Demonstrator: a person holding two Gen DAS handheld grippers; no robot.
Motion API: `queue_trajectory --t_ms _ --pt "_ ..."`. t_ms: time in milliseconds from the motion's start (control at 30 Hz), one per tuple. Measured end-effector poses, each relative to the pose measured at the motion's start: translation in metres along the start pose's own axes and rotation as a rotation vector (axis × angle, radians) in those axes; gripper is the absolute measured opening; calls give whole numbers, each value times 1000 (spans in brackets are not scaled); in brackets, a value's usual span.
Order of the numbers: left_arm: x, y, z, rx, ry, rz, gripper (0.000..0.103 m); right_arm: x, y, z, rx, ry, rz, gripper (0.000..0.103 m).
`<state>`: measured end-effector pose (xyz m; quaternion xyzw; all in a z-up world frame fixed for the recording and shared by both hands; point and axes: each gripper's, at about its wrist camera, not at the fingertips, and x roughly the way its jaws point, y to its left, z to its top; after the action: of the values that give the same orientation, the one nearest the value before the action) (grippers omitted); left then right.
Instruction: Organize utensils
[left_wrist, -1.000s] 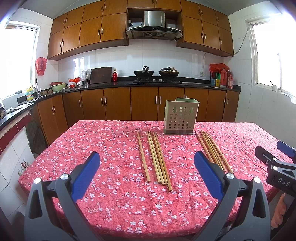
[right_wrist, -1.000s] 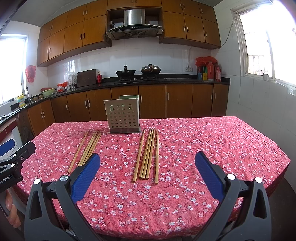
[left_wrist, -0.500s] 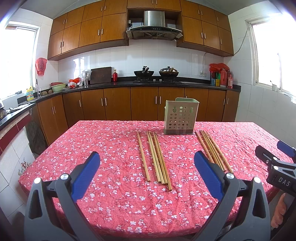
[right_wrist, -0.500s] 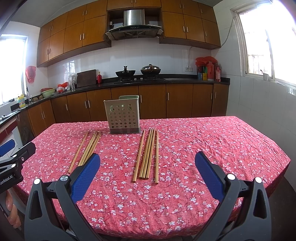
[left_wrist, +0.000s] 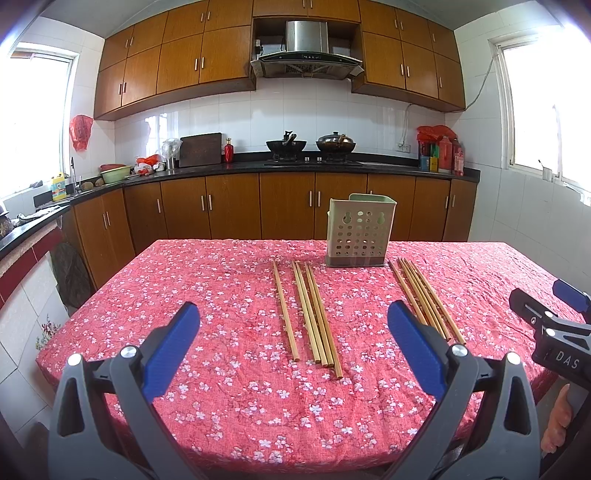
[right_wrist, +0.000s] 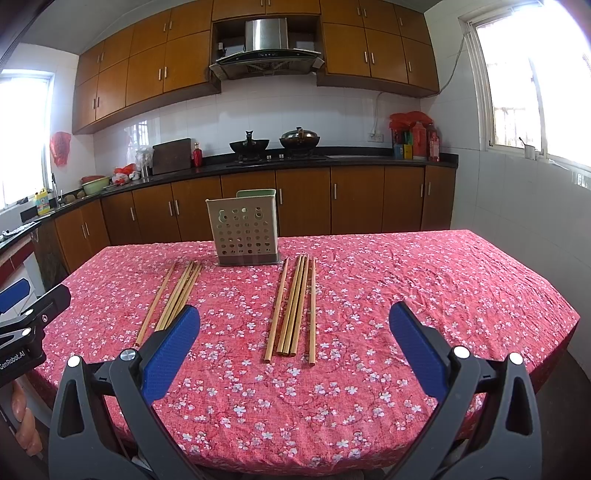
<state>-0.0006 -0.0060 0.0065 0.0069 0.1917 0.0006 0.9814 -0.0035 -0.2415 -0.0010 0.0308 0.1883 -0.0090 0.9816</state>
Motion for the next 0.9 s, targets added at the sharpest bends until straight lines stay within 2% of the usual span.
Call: queue_trajectory --t_ms 900 --pt "0 0 -1 0 0 0 99 0 -1 0 2 1 1 101"
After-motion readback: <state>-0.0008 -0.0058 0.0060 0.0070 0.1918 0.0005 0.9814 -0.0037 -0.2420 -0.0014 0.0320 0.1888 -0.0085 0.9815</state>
